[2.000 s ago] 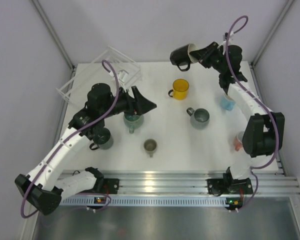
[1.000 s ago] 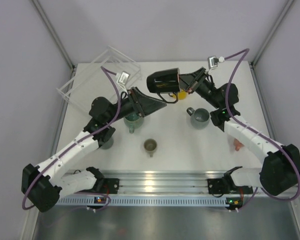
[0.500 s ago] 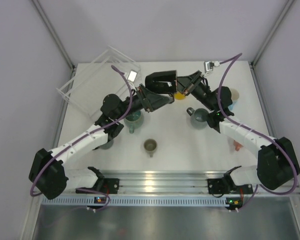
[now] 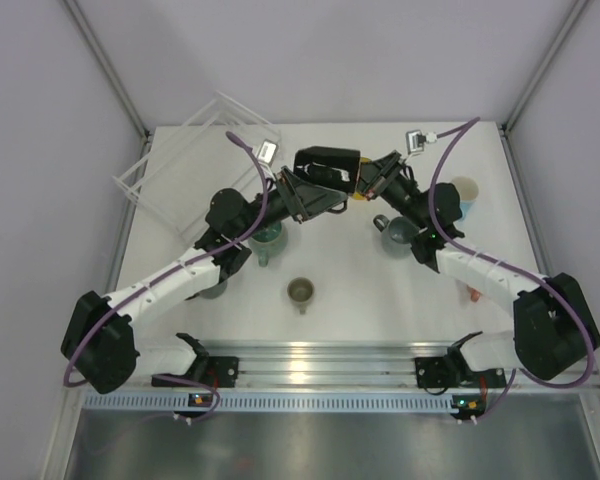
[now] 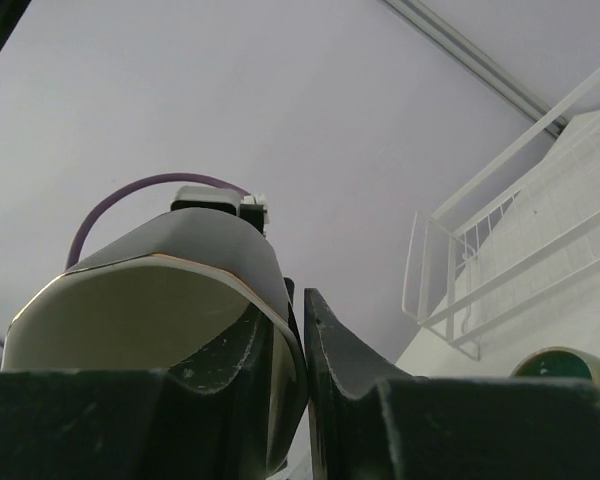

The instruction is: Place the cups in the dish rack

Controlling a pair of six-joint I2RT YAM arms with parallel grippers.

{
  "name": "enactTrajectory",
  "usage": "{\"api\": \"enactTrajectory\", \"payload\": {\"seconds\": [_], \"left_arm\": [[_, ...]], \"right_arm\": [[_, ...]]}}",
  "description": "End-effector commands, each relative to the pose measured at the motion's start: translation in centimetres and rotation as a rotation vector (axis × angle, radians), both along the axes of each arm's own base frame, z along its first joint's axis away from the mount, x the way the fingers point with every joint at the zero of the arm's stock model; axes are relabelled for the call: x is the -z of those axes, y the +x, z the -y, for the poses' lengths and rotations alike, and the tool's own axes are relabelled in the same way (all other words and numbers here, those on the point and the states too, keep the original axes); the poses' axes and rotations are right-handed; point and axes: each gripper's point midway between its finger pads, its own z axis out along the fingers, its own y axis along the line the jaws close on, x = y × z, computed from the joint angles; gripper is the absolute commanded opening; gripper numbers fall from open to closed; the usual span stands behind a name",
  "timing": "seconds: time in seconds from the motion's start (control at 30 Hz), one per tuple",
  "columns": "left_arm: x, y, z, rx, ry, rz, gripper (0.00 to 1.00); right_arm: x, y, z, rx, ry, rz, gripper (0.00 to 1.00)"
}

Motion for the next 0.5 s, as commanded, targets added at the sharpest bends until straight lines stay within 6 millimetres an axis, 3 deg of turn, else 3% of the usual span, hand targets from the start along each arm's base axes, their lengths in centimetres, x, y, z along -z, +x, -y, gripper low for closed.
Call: {"api": "enactTrajectory", "payload": {"seconds": [0.0,0.03,0.1,0.13,0.17,0.47], "left_arm": [[-3.9,-1.4,-0.7,0.013,-0.106,0.117,0.50],[-3.8,-1.5,-0.7,0.020,-0.107,0.110,0.37],[-3.7,-1.7,-0.7,0.024,-0.106,0.105,0.22],[-3.6,-1.7,-0.7,0.023,-0.106,0.102,0.06],[-3.4,-1.7,-0.7,0.020,-0.104,0.103,0.01],[-1.7,-1.5,-1.7,-0.045,-0.090,0.085,0.00]], "right_arm": [[-2.4,-2.0,-0.1,-0.007,0.015,0.128,0.00],[-2.1,-2.0,-0.1,-0.006,0.006,0.122,0.00],[-2.1,-2.1,0.0,-0.004,0.002,0.126,0.00],[-2.0,-2.1,0.0,-0.004,-0.003,0.125,0.00],[-1.9,-2.1,0.0,-0.006,-0.006,0.123,0.00],[-1.3,-2.4,0.6,0.029,-0.059,0.127,0.18]]}}
